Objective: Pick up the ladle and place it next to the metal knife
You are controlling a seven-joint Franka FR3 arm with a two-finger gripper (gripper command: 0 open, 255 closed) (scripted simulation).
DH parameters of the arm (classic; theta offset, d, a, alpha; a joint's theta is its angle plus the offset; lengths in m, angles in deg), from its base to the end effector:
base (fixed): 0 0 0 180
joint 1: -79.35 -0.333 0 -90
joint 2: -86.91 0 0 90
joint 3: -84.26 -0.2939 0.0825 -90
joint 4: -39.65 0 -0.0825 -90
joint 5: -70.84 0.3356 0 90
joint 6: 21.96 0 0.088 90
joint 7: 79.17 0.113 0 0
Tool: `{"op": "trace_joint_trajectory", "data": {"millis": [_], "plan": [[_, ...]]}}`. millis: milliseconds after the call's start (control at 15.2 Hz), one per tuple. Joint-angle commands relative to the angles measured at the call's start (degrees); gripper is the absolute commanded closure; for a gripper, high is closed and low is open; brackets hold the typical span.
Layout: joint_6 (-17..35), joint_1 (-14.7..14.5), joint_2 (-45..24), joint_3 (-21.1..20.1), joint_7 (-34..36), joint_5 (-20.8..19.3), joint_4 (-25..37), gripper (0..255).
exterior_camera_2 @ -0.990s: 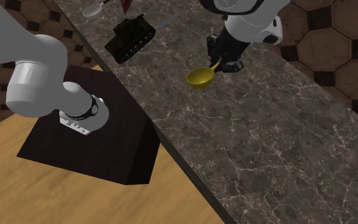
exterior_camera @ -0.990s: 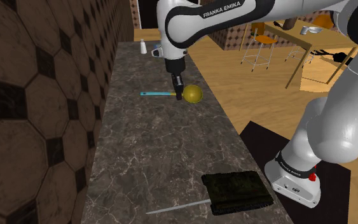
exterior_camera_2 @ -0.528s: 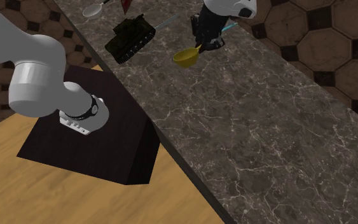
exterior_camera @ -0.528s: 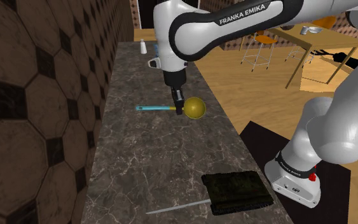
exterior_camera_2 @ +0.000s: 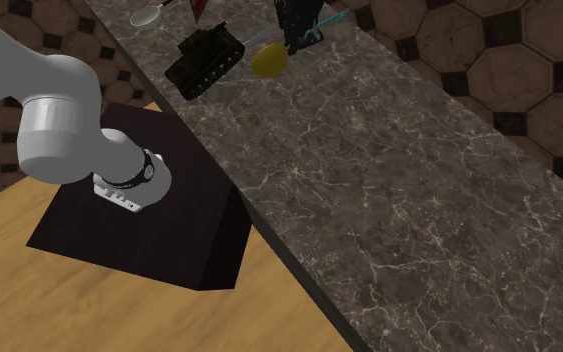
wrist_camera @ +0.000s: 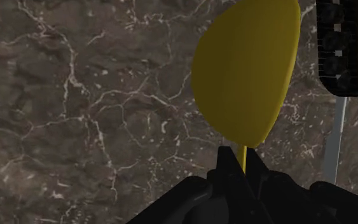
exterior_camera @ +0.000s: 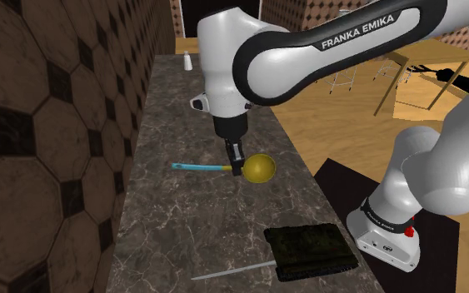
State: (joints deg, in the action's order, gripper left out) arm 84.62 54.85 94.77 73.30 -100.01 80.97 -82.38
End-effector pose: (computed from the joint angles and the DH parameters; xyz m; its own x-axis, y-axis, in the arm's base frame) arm 0.3605 0.2775 0.4493 0.6005 0.7956 -0.0804 0.7773 -0.6044 -0.1747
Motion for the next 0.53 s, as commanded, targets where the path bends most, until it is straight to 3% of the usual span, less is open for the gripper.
{"op": "trace_joint_trajectory", "data": {"millis": [0, 462], "plan": [[1.5, -0.3, -0.3, -0.3, 0.4, 0.2, -1.1, 255], [6.9, -0.4, -2.2, -0.6, -0.1, 0.2, -4.6, 255]]}}
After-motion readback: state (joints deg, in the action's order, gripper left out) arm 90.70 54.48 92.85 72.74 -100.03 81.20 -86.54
